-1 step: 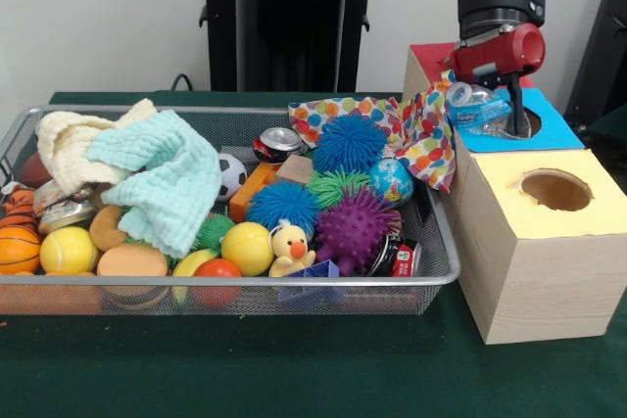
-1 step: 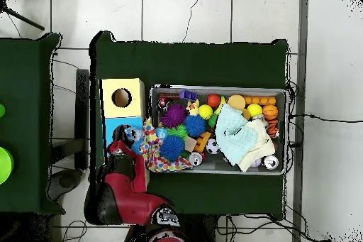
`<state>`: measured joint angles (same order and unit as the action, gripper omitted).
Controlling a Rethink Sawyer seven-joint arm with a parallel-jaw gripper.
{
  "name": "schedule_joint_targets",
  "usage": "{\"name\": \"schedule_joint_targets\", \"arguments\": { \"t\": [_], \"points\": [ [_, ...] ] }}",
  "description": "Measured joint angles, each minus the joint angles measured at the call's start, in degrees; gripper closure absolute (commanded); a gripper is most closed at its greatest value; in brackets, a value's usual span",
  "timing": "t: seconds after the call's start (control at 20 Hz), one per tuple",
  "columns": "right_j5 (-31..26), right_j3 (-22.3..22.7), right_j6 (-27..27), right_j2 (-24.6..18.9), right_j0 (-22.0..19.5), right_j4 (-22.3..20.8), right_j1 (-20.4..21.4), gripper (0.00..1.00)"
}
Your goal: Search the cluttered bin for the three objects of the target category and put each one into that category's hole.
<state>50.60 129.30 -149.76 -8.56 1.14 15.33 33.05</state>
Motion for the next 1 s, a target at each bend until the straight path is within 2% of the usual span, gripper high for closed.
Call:
{"name": "schedule_joint_targets", "arguments": {
  "t": [0.2,0.25,0.55,1.0],
  "points": [
    [0.5,0.5,0.0,-1.2,-1.2,0.0,0.0,1.00],
    [0.8,0.8,0.0,-1.9,-1.6,-0.1,0.0,0.00],
    [1.1,0.6,0.0,-2.6,-1.9,0.9,-0.2,0.00],
    [1.3,1.0,0.0,-4.5,-4.3,-0.5,-0.5,0.00]
  ]
}}
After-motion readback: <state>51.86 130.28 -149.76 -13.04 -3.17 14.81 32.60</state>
